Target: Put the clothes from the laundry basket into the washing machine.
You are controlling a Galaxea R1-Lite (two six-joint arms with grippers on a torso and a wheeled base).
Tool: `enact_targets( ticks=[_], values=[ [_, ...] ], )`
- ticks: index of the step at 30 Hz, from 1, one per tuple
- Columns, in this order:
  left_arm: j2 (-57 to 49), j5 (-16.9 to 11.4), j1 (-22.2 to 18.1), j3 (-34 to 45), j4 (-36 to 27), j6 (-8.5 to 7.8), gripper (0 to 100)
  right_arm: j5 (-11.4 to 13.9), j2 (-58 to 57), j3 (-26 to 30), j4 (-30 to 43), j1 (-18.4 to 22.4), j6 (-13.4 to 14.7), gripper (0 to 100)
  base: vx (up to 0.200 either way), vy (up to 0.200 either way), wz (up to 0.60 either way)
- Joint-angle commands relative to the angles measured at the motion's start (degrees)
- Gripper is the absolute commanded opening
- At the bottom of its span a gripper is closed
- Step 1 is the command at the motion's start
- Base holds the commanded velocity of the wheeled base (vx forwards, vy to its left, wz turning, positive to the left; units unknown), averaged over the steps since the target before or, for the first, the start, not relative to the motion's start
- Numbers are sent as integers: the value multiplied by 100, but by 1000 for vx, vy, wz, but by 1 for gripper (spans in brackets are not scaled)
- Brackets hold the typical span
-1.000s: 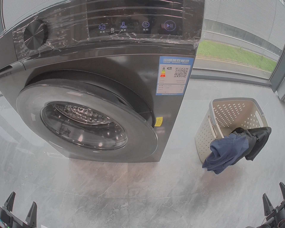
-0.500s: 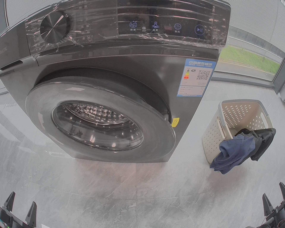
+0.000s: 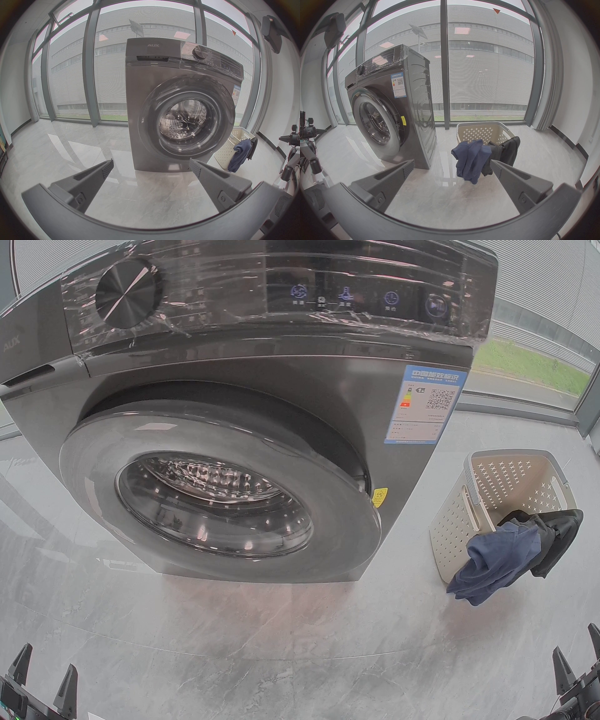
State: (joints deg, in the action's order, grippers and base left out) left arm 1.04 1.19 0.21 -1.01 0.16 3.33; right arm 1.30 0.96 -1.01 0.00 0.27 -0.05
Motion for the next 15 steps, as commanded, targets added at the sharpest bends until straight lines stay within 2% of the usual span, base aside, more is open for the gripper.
enact_targets(
  ticks=[1,7,15],
  values=[
    [-60,4,-3,92,2,1,100,1,-96,101,0,0,-4,100,0,0,0],
    [-60,4,-3,92,2,1,100,1,-96,101,0,0,-4,100,0,0,0],
    [-60,4,-3,92,2,1,100,1,-96,101,0,0,-4,100,0,200,0]
  ],
)
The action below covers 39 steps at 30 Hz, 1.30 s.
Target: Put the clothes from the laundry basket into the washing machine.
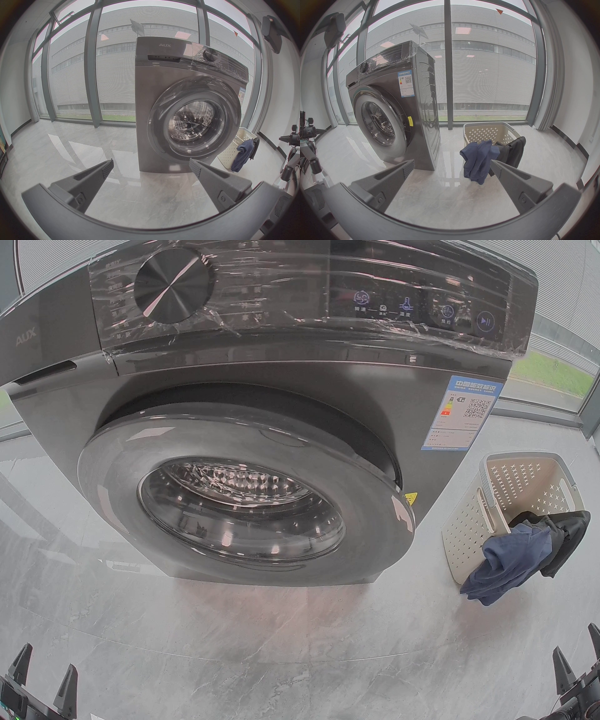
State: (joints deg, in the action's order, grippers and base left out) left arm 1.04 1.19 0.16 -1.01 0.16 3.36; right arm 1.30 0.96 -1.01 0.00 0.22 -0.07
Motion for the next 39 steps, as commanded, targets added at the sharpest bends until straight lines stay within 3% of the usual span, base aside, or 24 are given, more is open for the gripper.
enact_targets(
  ticks=[1,29,39],
  values=[
    [-60,4,2,92,2,-2,100,1,-96,101,0,4,-1,100,0,200,0],
    [-60,4,2,92,2,15,100,1,-96,101,0,4,-1,100,21,0,0],
    [-60,12,2,92,2,15,100,1,-96,101,0,4,-1,100,0,160,0]
  ],
)
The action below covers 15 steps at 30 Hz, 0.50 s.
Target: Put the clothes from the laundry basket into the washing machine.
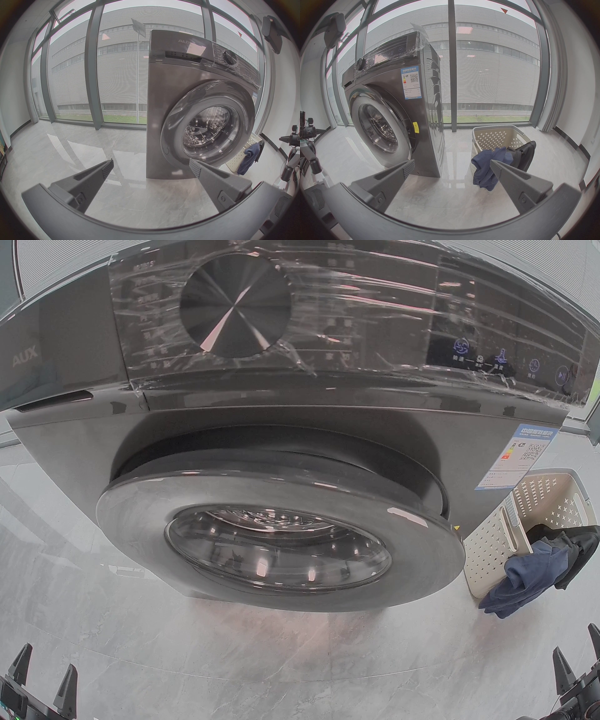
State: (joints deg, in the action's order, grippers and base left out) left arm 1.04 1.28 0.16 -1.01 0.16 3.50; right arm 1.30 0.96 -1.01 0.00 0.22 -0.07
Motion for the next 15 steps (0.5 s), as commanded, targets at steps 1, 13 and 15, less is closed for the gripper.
enact_targets(
  ticks=[1,13,15],
  values=[
    [-60,4,2,92,2,2,100,1,-96,101,0,4,-1,100,0,0,0],
    [-60,4,2,92,2,2,100,1,-96,101,0,-4,-1,100,0,0,0],
    [-60,4,2,92,2,2,100,1,-96,101,0,-4,-1,100,0,0,0]
  ],
)
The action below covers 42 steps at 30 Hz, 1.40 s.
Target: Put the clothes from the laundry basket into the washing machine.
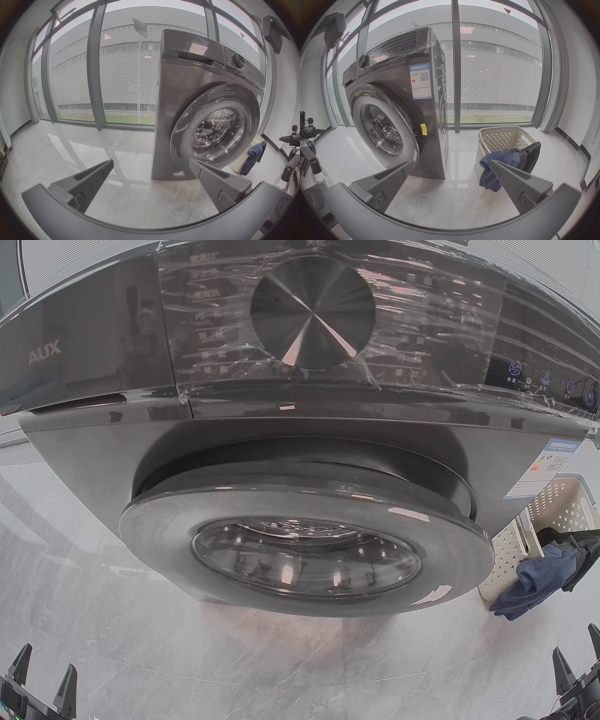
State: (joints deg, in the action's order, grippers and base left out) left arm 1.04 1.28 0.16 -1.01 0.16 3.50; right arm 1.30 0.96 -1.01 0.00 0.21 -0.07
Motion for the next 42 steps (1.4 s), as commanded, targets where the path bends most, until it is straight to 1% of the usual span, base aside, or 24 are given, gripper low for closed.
enact_targets(
  ticks=[1,21,22,23,24,25,26,27,28,31,33,35,37,38,39,40,42],
  values=[
    [-60,4,2,92,2,2,100,1,-96,101,0,6,-1,100,0,0,0],
    [-60,4,2,92,2,2,100,-16,-96,101,-18,23,7,100,0,0,0],
    [-60,4,2,92,2,2,100,-16,-96,-4,-167,23,7,100,0,0,0],
    [-60,4,2,92,2,2,100,-69,-35,-707,-281,14,130,100,0,0,0],
    [-60,4,2,92,2,2,100,-69,176,-1041,-255,-12,289,100,0,0,0],
    [-60,4,2,92,2,-7,100,-86,528,-1314,-211,-12,447,100,0,0,0],
    [-60,-5,2,92,2,-7,100,-86,624,-1367,-202,-12,491,100,0,0,0],
    [-60,-5,2,92,2,-7,100,10,1099,-1463,-167,6,623,100,0,0,0],
    [-60,-5,2,92,2,-7,100,63,1371,-1428,-158,-21,684,100,0,0,0],
    [-60,4,2,92,2,-7,100,423,2426,-1077,-299,-126,877,100,0,0,0],
    [-60,-5,2,92,2,-7,100,608,3015,-971,-510,-249,851,100,0,0,0],
    [-60,-5,2,92,2,-7,100,775,3419,-901,-809,-469,825,100,0,0,0],
    [-60,-5,2,92,2,-7,100,810,3762,-866,-1160,-838,684,100,0,0,0],
    [-60,-5,2,92,2,-7,100,801,3868,-874,-1248,-952,658,100,0,0,0],
    [-60,-5,2,92,2,-7,100,792,3912,-883,-1283,-988,649,100,0,0,0],
    [-60,-5,2,92,2,-7,100,792,4140,-927,-1433,-1146,631,100,0,0,0],
    [-60,-5,2,92,2,-7,100,792,4404,-1033,-1547,-1181,623,100,0,0,0]
  ],
)
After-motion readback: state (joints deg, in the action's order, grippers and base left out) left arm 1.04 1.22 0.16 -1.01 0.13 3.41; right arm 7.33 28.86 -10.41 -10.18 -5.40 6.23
